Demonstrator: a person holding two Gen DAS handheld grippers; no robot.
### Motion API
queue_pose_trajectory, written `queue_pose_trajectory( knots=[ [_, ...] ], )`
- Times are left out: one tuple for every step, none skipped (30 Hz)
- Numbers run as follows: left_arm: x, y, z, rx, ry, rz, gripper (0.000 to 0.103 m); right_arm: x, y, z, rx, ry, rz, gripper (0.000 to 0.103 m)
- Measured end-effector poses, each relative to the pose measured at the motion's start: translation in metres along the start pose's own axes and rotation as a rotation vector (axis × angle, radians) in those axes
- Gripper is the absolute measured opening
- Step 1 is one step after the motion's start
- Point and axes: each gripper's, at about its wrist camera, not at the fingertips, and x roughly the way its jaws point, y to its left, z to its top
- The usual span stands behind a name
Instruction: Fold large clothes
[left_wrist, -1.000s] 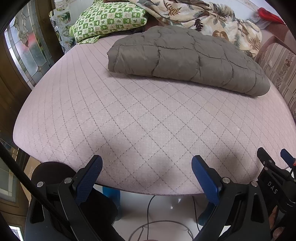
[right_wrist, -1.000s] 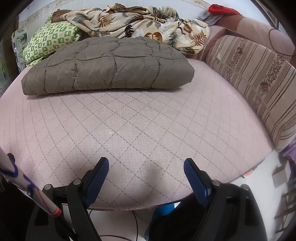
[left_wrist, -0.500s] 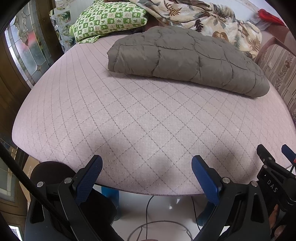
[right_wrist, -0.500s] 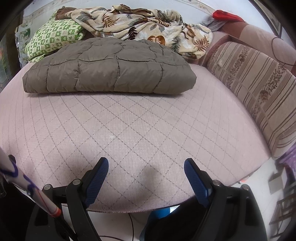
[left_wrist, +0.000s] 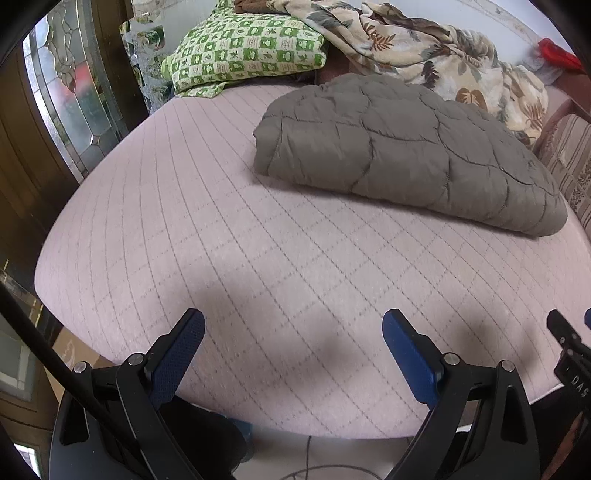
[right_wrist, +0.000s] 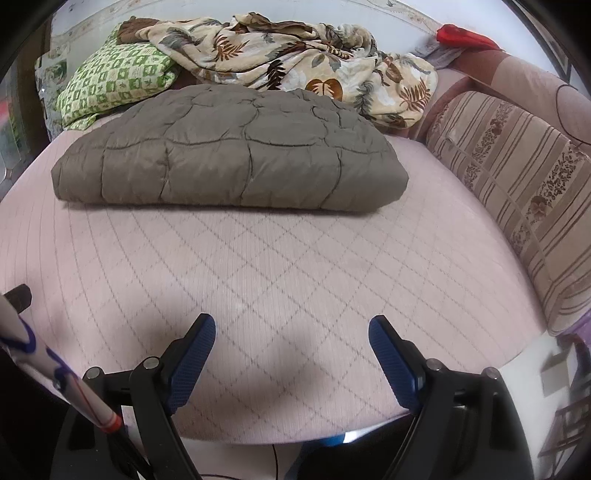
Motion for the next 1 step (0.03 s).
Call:
queue_pose_trajectory(
  knots=[
    [0.0017, 0.0008, 0.0032, 0.003, 0.001, 0.001, 0.096, 0.0008, -0.0002, 0.0026, 0.002, 0.0, 0.0, 0.089]
  ],
)
